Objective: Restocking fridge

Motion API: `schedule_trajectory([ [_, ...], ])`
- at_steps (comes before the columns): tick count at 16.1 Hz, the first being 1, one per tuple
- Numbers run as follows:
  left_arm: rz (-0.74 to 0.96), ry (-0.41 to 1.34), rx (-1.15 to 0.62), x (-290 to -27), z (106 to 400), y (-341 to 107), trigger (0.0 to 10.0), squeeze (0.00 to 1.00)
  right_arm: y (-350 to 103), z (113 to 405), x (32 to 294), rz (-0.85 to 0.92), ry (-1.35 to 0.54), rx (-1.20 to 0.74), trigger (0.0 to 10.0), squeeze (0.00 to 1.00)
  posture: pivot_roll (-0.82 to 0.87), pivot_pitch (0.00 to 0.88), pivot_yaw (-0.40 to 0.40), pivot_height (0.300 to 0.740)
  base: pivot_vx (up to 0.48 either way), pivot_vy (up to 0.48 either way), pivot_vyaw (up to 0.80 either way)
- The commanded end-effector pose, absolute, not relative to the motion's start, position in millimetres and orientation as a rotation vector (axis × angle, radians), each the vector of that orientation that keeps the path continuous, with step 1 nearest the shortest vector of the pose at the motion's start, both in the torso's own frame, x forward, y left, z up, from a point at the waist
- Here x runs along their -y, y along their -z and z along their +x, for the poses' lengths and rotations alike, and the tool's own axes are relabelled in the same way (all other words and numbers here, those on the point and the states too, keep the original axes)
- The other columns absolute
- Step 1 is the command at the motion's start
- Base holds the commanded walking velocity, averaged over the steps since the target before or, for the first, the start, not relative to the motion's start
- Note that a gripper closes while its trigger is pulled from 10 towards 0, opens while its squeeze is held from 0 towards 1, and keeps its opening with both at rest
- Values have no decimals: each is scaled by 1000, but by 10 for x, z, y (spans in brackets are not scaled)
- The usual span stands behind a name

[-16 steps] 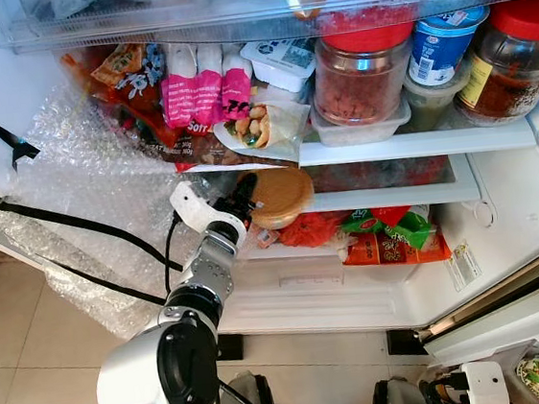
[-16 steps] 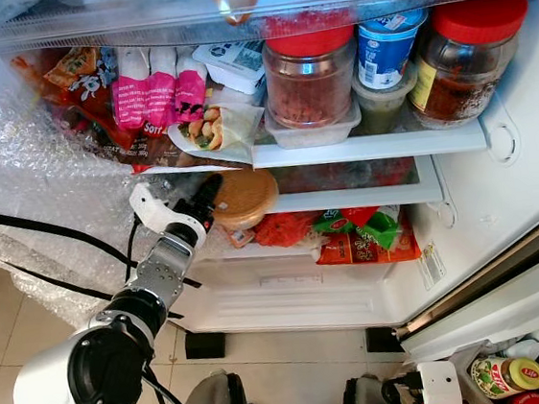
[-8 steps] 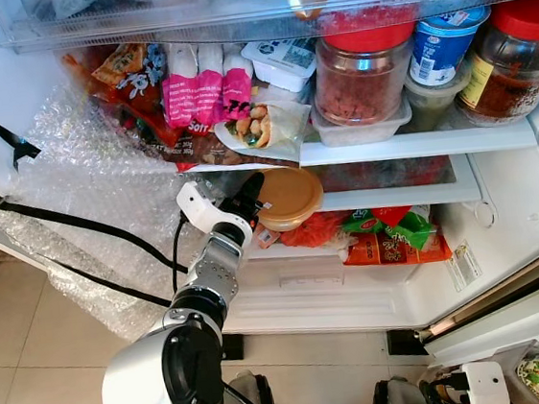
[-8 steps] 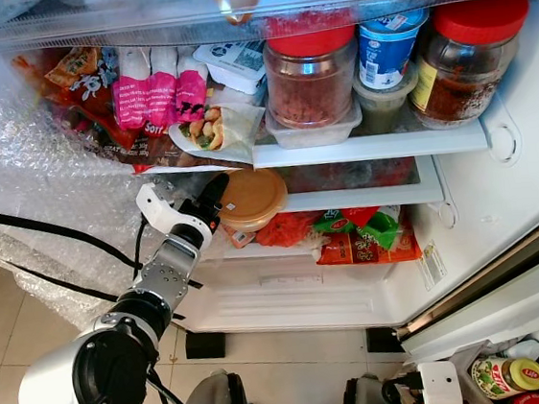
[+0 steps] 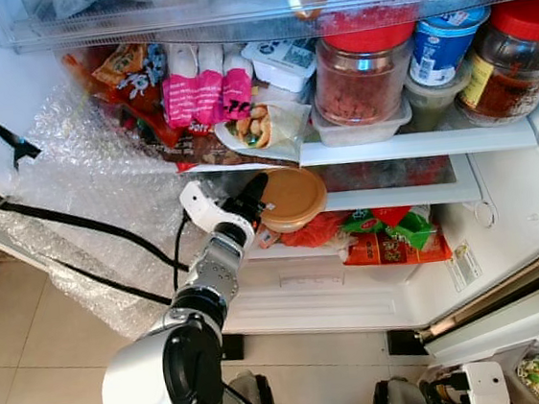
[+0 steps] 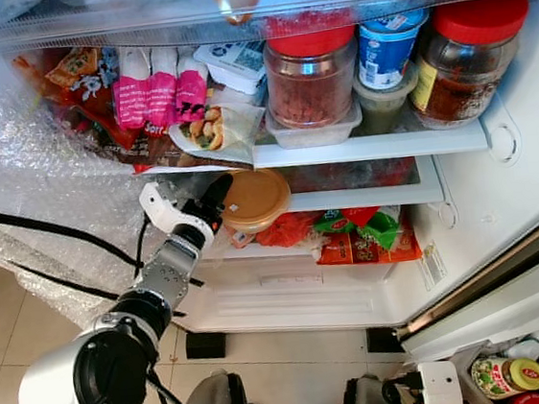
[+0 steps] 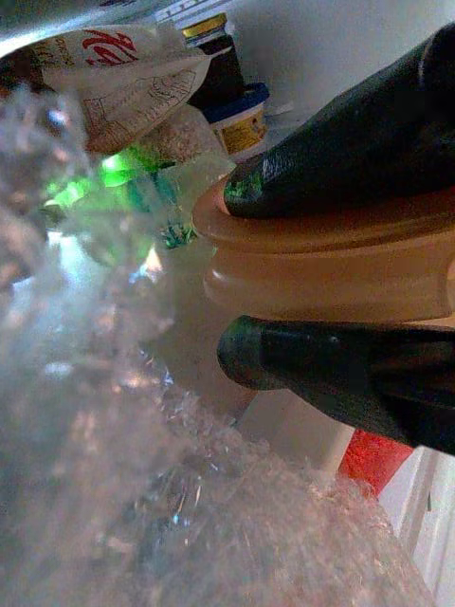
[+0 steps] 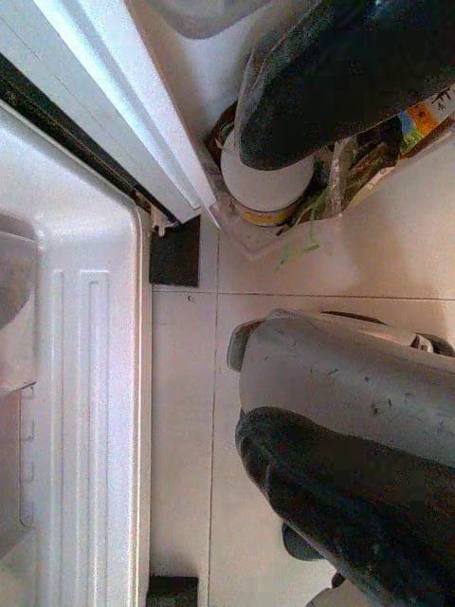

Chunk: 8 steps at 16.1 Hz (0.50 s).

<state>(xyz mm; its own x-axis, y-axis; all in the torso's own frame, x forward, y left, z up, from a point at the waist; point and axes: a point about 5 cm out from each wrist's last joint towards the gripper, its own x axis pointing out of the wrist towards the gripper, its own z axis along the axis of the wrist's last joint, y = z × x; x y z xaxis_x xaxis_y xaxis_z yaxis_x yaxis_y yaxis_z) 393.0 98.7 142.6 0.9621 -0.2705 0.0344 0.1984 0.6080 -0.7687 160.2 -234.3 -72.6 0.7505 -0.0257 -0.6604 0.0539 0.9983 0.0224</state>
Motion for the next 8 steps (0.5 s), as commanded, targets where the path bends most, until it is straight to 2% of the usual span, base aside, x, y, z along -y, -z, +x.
schedule_trajectory([
  [1, -845, 279, -138, -985, 3895, -1331, 10000, 0, 1085, 688, 2227, 80, 37, -1073, 10000, 0, -142, 283, 82, 641, 0, 0, 0],
  [5, -848, 276, -141, -986, 3898, -1333, 10000, 0, 1082, 712, 2225, 81, 39, -1069, 10000, 0, -143, 276, 85, 641, 0, 0, 0],
  [8, -847, 277, -141, -988, 3900, -1337, 10000, 0, 1082, 714, 2222, 82, 39, -1068, 10000, 0, -142, 275, 86, 641, 247, 0, 0],
])
